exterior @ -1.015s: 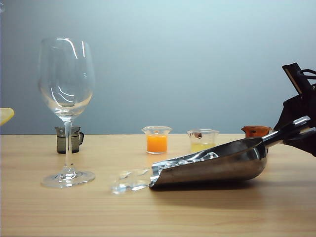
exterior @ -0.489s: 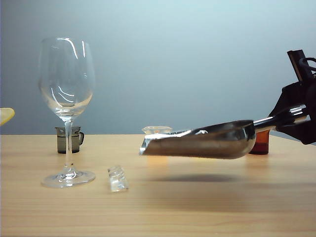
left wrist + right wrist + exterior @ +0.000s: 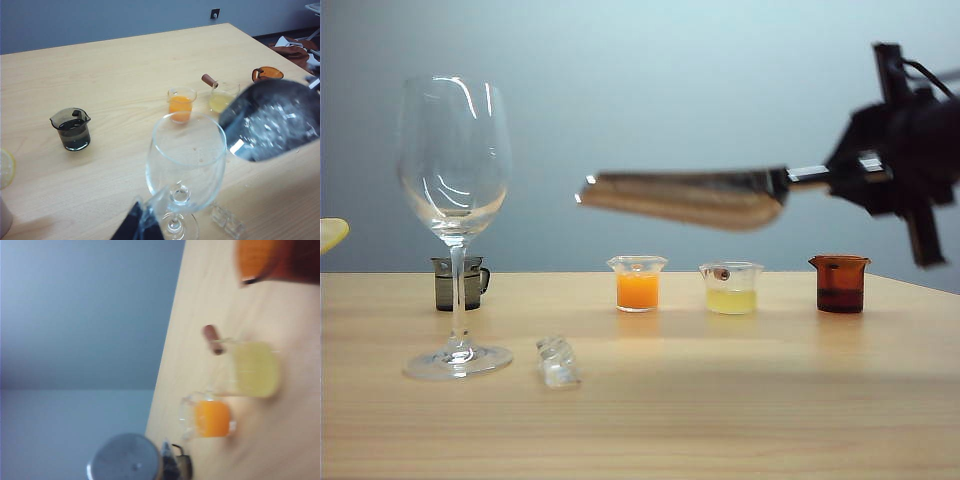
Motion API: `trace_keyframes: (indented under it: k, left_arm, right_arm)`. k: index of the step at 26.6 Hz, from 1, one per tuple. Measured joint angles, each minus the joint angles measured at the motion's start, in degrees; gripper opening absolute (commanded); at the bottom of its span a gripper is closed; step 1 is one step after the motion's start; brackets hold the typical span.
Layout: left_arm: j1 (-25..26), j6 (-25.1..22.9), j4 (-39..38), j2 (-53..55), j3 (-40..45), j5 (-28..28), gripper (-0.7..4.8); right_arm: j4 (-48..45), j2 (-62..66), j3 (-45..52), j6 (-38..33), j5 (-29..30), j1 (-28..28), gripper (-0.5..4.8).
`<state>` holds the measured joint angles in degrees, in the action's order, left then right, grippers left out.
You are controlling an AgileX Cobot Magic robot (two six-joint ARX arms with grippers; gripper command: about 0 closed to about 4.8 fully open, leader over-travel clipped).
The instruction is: Pick up the ice scoop on the desk filled with ice cubes, pour the ice into the goblet, and finally put the scoop back on the table.
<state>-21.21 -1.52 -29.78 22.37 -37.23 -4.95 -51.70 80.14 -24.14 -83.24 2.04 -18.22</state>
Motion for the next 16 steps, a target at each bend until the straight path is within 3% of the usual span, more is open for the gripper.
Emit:
trace_keyframes:
  k: [4, 16]
  left_arm:
    - [-0.02, 0.00, -2.49, 3.74, -2.69, 0.02, -0.06]
    - [-0.90, 0.07, -6.25, 9.25, -6.80, 0.04, -0.06]
  right_arm:
    - [14.80, -0.92, -11.76, 1.42, 4.09, -0.04, -0.06]
    - [41.35, -0.61, -38.16, 6.75, 11.76, -0.81, -0.06]
